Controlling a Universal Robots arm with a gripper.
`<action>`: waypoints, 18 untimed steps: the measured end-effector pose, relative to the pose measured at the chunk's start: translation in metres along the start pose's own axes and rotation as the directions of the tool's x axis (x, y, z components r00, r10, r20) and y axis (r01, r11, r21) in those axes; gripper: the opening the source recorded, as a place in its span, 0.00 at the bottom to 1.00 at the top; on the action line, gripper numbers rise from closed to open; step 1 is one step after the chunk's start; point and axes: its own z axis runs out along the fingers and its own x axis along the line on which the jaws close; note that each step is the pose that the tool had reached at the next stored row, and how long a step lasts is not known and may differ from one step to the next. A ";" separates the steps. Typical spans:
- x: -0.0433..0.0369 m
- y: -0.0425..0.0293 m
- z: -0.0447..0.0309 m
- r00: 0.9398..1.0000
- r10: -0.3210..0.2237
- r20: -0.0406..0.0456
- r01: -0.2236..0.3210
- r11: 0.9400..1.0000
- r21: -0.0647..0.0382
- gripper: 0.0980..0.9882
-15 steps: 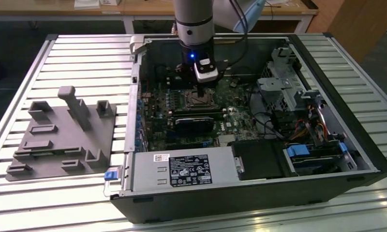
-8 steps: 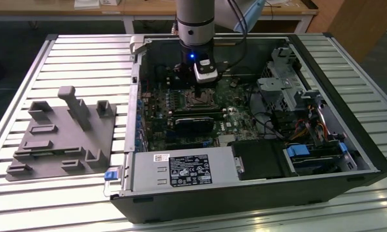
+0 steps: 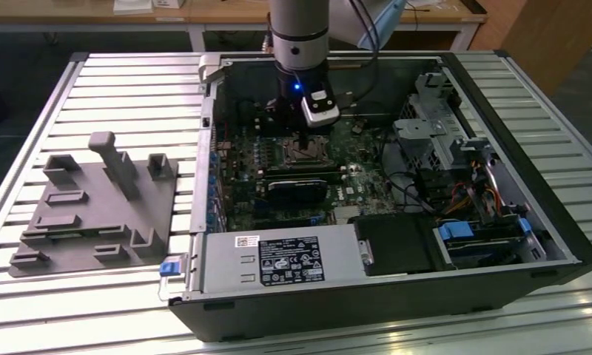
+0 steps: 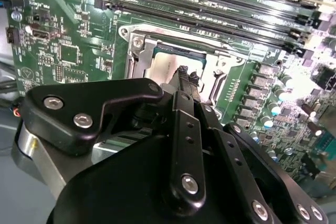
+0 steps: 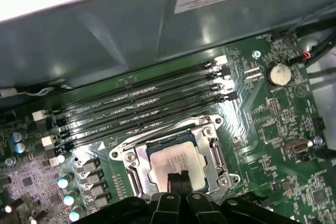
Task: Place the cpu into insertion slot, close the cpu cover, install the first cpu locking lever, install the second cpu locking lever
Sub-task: 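Install the first cpu locking lever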
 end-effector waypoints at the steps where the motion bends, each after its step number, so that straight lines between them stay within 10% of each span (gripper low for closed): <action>1: -0.0006 0.0002 0.0002 1.000 -0.007 0.000 0.007 1.000 0.000 0.01; 11: -0.0068 0.0022 0.0002 0.999 -0.050 0.003 0.050 0.999 0.008 0.01; 18: -0.0081 0.0023 -0.0129 0.998 -0.058 0.004 0.058 0.998 0.010 0.01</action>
